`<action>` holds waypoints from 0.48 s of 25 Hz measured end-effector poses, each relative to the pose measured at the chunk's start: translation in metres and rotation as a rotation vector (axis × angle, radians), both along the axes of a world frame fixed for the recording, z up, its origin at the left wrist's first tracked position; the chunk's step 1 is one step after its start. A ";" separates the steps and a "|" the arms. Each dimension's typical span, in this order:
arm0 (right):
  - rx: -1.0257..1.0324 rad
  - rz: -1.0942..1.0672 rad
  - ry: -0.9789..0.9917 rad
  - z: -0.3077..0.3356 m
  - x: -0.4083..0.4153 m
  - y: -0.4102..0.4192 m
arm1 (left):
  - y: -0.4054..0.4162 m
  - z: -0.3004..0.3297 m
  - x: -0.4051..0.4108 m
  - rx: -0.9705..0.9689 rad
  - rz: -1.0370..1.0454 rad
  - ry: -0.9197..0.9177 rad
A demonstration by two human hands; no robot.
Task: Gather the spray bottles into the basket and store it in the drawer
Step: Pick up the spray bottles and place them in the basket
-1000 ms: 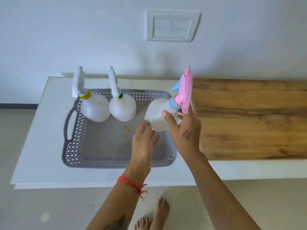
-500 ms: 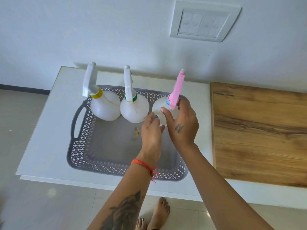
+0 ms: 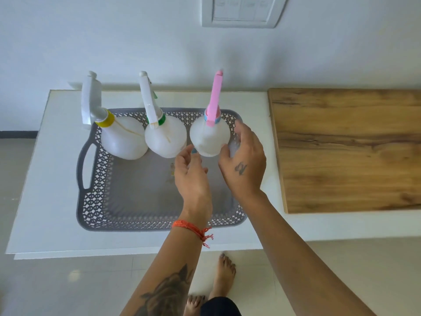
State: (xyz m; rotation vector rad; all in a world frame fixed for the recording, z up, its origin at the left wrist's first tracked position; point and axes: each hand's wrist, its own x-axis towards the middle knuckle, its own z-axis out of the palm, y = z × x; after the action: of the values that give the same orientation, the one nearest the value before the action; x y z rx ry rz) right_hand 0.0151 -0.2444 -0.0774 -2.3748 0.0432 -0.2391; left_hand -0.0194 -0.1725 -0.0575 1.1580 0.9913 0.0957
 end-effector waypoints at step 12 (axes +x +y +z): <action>0.475 -0.677 0.080 0.050 -0.167 -0.121 | -0.145 0.043 -0.125 0.084 -0.622 -0.203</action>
State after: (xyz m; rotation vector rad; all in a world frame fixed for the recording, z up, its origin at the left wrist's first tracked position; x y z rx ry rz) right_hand -0.1523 -0.3650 -0.0273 -1.8209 0.8521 -0.3986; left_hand -0.1442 -0.3171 -0.0148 1.4563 0.4215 -0.2399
